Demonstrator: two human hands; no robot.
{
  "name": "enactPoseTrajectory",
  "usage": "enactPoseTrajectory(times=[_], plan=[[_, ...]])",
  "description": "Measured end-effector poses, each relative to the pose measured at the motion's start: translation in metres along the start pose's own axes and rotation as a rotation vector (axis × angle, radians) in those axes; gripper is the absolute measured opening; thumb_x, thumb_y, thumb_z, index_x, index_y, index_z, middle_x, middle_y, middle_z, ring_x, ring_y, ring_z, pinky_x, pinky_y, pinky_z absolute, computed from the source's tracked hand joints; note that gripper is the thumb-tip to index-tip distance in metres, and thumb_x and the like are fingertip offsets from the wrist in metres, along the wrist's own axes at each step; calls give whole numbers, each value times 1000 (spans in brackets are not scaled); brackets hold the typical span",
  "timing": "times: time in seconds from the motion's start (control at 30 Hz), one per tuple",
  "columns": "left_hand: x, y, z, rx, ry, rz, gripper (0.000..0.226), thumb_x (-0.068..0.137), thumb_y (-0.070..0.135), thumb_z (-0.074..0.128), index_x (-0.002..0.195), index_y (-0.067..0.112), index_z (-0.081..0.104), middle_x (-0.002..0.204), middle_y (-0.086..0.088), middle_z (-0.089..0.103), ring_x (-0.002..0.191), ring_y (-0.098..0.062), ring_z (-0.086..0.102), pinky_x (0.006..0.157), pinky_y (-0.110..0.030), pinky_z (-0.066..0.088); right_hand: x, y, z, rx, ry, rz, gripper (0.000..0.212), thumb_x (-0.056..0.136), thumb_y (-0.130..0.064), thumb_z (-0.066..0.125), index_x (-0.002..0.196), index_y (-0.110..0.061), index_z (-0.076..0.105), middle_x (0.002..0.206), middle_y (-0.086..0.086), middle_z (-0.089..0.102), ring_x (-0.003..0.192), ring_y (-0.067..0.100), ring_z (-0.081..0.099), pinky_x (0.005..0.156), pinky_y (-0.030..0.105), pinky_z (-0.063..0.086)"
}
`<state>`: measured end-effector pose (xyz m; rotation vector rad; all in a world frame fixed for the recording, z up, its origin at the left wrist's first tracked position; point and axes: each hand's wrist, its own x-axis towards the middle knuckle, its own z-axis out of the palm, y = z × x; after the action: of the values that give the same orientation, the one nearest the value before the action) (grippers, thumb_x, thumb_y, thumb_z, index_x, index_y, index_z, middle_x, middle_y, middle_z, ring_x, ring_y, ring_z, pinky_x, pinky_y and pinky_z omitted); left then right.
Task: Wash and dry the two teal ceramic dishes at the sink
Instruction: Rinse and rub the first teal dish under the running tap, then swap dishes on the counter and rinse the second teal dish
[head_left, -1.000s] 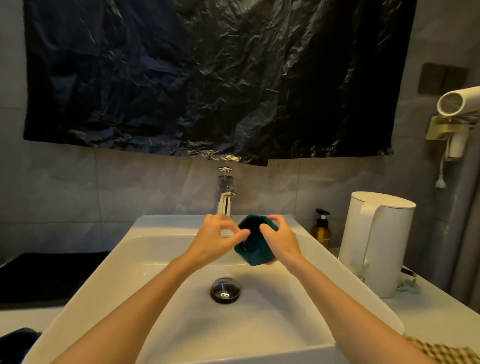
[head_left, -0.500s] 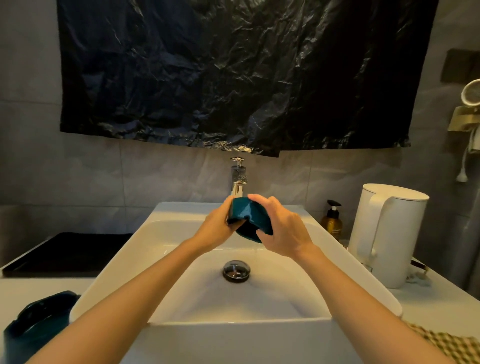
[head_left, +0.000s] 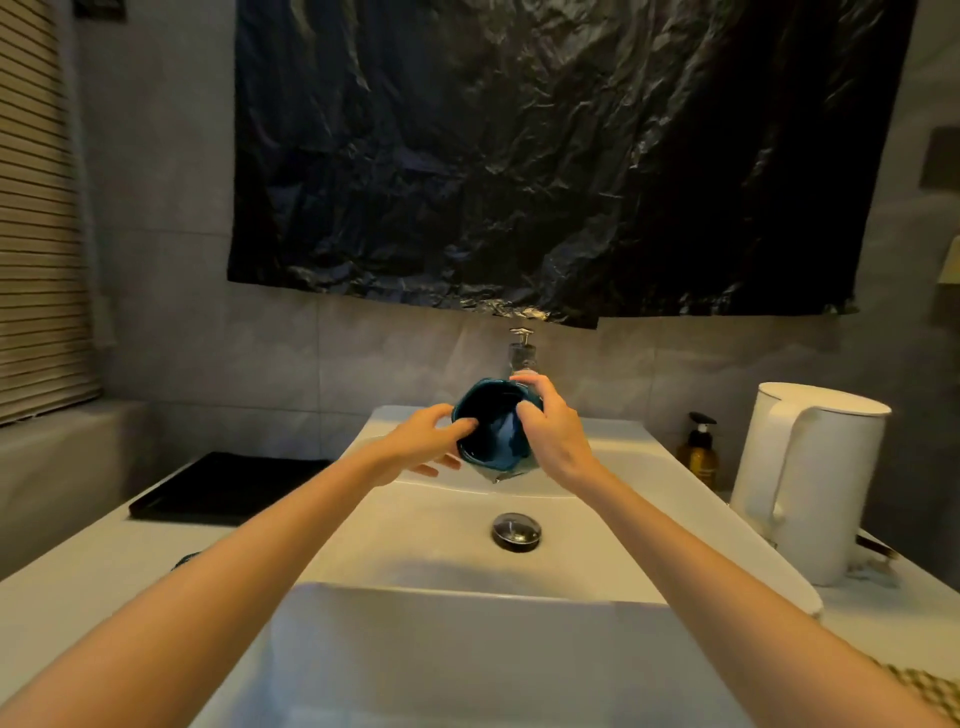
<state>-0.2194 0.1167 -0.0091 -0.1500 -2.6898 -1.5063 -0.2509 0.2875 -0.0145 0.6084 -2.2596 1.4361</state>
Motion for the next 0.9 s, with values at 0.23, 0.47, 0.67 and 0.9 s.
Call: enactPoseTrajectory(times=[0.23, 0.47, 0.67, 0.9], plan=[[-42, -11, -22, -510, 3, -133, 29, 96, 40, 46, 120, 24, 52, 120, -11, 59, 100, -29, 66, 82, -44, 57, -14, -41, 27, 392, -169, 462, 15, 95, -18, 34, 108, -17, 43, 103, 8, 52, 102, 24, 52, 89, 43, 53], [-84, -38, -71, -614, 270, -127, 24, 98, 29, 43, 113, 14, 54, 114, -16, 61, 101, -27, 62, 74, -42, 59, -32, -97, 72, 524, -383, 477, 31, 97, -27, 43, 125, -15, 41, 124, 10, 49, 100, 27, 54, 57, 41, 59], [-134, -67, -123, -713, 375, -202, 29, 97, 31, 45, 119, 13, 52, 120, -21, 58, 103, -33, 62, 71, -42, 59, -50, -131, 120, 299, -557, 140, 37, 96, -43, 47, 130, -35, 35, 126, -2, 42, 95, 17, 56, 55, 40, 59], [-198, -103, -157, -606, 564, -294, 26, 98, 31, 43, 117, 14, 49, 115, -21, 57, 92, -31, 64, 58, -35, 60, -82, -155, 167, -483, -473, -643, 42, 89, -66, 35, 109, -36, 57, 122, -11, 49, 96, 12, 57, 77, 35, 49]])
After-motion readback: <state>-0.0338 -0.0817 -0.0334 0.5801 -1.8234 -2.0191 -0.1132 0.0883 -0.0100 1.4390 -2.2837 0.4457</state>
